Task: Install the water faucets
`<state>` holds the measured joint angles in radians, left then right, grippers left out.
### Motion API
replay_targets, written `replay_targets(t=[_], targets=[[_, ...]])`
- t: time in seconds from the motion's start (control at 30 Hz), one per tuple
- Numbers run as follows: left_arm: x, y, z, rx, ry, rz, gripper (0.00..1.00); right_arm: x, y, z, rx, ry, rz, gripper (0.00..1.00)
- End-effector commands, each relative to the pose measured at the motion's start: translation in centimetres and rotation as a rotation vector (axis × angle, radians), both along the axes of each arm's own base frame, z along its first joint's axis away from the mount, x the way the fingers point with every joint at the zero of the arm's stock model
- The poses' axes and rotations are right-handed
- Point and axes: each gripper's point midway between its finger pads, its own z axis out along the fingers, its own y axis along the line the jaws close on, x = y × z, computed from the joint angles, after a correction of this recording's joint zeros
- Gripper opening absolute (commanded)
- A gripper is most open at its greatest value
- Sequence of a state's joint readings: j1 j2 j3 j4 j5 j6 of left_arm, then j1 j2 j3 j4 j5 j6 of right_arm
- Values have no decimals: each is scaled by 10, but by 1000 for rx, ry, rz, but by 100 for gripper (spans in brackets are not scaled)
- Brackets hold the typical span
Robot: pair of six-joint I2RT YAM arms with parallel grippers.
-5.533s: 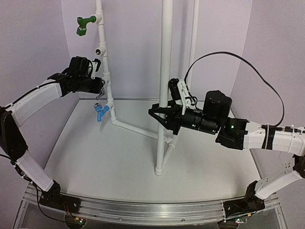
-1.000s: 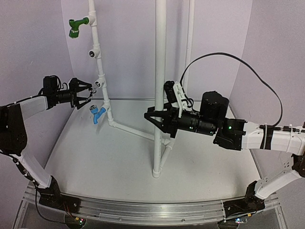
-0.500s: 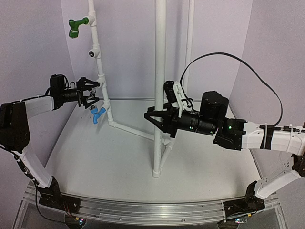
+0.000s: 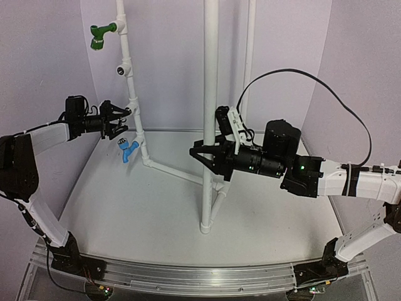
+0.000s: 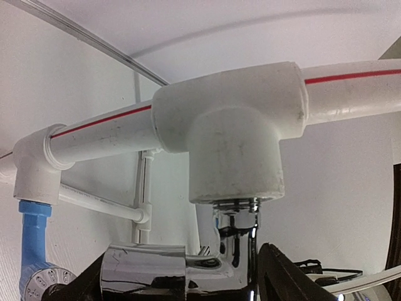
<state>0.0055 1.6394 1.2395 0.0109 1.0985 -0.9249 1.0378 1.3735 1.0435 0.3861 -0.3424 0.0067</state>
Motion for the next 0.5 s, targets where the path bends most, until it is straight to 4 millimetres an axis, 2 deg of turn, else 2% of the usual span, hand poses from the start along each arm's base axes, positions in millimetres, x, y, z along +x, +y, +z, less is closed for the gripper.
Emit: replay_targets(t=[0.0, 0.1, 0.37, 0.47], targets=[[0, 5, 29, 30, -95, 33, 75, -30, 10, 22, 88, 163, 143, 0], [-1, 5, 33, 26, -100, 36, 75, -30, 11, 22, 88, 162, 143, 0], [-2, 4, 42, 15, -138, 33, 58, -30, 11, 22, 88, 162, 141, 0], [-1, 8, 45, 59, -164, 59, 52, -30, 12, 21, 86, 163, 138, 0]])
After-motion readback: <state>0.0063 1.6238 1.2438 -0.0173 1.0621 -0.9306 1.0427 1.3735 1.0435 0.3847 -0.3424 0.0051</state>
